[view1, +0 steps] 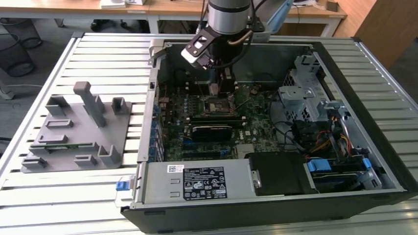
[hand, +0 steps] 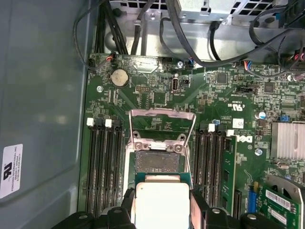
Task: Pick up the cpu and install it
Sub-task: 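Place the cpu into insertion slot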
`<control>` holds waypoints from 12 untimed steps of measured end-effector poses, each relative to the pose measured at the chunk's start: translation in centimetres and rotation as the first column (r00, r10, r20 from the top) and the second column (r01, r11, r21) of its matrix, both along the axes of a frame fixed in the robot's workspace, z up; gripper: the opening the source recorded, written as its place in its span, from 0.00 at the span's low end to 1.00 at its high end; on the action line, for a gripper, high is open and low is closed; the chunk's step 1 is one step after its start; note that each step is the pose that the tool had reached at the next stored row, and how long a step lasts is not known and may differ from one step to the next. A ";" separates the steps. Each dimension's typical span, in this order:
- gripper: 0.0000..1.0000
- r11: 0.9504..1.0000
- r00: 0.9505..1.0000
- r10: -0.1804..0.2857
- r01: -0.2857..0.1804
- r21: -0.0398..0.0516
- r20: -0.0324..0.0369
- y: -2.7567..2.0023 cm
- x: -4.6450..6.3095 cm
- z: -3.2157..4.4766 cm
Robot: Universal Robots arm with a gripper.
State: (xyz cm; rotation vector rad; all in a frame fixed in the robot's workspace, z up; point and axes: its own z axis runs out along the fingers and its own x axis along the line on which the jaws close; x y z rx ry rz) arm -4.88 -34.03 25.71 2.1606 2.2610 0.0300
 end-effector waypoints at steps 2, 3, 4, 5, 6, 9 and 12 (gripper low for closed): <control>0.54 1.000 1.000 0.000 0.000 0.000 0.000 0.09 0.0 -0.32; 0.54 1.000 1.000 0.000 0.000 0.000 0.000 0.12 0.0 -0.50; 0.54 1.000 1.000 0.000 0.000 0.000 0.000 0.14 0.0 -0.64; 0.54 1.000 1.000 0.000 0.000 0.000 0.000 0.14 0.0 -0.75; 0.54 1.000 1.000 0.000 0.000 0.000 0.001 0.14 0.0 -0.86; 0.54 1.000 1.000 -0.004 0.004 0.000 0.003 0.15 0.0 -1.21; 0.54 1.000 1.000 -0.015 0.015 0.000 0.004 0.15 0.0 -1.58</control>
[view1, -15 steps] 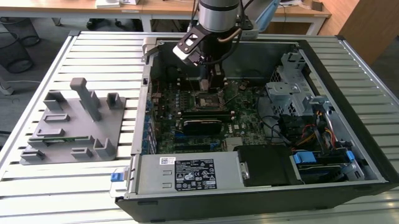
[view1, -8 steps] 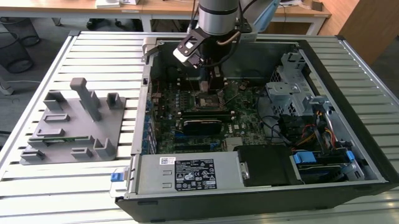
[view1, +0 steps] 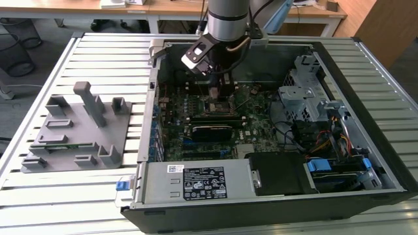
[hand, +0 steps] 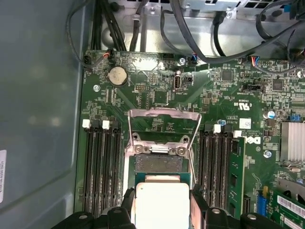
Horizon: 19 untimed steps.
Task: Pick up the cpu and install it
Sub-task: 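Place the cpu into insertion slot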
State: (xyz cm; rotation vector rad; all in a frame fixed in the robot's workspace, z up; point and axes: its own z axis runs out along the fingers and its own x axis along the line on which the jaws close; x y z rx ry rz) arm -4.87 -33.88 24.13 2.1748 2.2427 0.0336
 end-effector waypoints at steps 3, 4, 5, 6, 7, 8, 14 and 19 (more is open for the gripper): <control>0.54 1.000 1.000 -0.011 0.011 0.000 0.000 0.00 0.0 -0.42; 0.54 1.000 1.000 -0.011 0.011 0.000 0.001 0.00 0.0 -0.56; 0.54 1.000 1.000 -0.011 0.011 0.000 0.003 0.00 0.0 -0.69; 0.54 1.000 1.000 -0.011 0.011 -0.001 0.005 0.00 0.0 -0.80; 0.54 1.000 1.000 -0.011 0.011 -0.002 0.009 0.00 0.0 -0.90; 0.54 1.000 1.000 -0.011 0.011 -0.003 0.013 0.00 0.0 -0.99; 0.54 1.000 1.000 -0.011 0.011 -0.004 0.017 0.00 0.0 -1.71; 0.54 1.000 1.000 -0.011 0.011 -0.004 0.017 0.00 0.0 -2.30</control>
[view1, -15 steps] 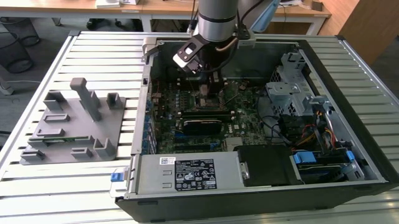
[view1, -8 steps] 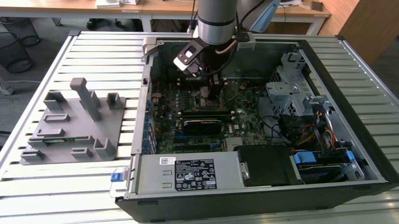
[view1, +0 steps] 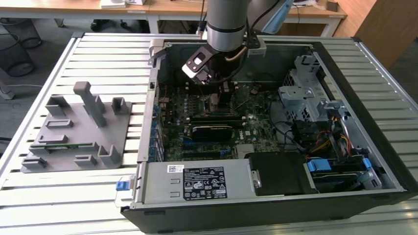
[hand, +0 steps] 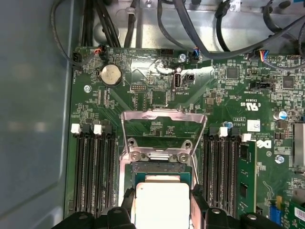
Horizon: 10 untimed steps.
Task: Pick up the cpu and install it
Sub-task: 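Place the cpu into insertion slot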
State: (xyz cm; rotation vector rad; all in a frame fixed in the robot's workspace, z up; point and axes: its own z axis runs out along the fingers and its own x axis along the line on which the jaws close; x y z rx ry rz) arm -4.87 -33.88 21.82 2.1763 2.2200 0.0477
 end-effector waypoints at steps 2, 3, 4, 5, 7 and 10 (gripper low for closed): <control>0.54 1.000 1.000 0.000 0.000 0.000 0.000 0.00 0.0 -0.19; 0.54 1.000 1.000 0.000 0.000 0.000 0.000 0.00 0.0 -0.28; 0.54 1.000 1.000 0.000 0.000 0.000 0.000 0.00 0.0 -0.34; 0.54 1.000 1.000 0.000 0.000 0.000 0.000 0.00 0.0 -0.40; 0.54 1.000 1.000 -0.001 0.001 0.001 0.000 0.00 0.0 -0.50; 0.54 1.000 1.000 -0.006 0.006 0.000 0.000 0.00 0.0 -0.65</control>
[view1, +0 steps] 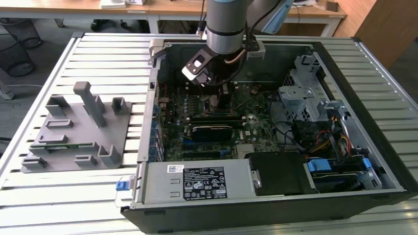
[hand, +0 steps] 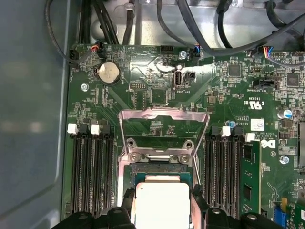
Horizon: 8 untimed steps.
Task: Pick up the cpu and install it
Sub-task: 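Place the cpu into insertion slot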
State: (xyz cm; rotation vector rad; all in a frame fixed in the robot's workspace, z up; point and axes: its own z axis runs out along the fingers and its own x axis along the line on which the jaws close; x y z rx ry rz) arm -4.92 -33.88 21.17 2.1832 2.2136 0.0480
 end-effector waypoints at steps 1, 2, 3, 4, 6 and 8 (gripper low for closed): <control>0.54 1.000 1.000 -0.002 0.002 0.000 0.000 0.00 0.0 -0.04; 0.54 1.000 1.000 -0.003 0.003 0.000 0.000 0.00 0.0 -0.10; 0.54 1.000 1.000 -0.003 0.003 0.000 0.000 0.00 0.0 -0.18; 0.54 1.000 1.000 -0.003 0.003 0.001 0.000 0.00 0.0 -0.28; 0.54 1.000 1.000 -0.003 0.003 0.001 0.000 0.03 0.0 -0.49; 0.54 1.000 1.000 -0.003 0.003 0.001 0.000 0.07 0.0 -0.64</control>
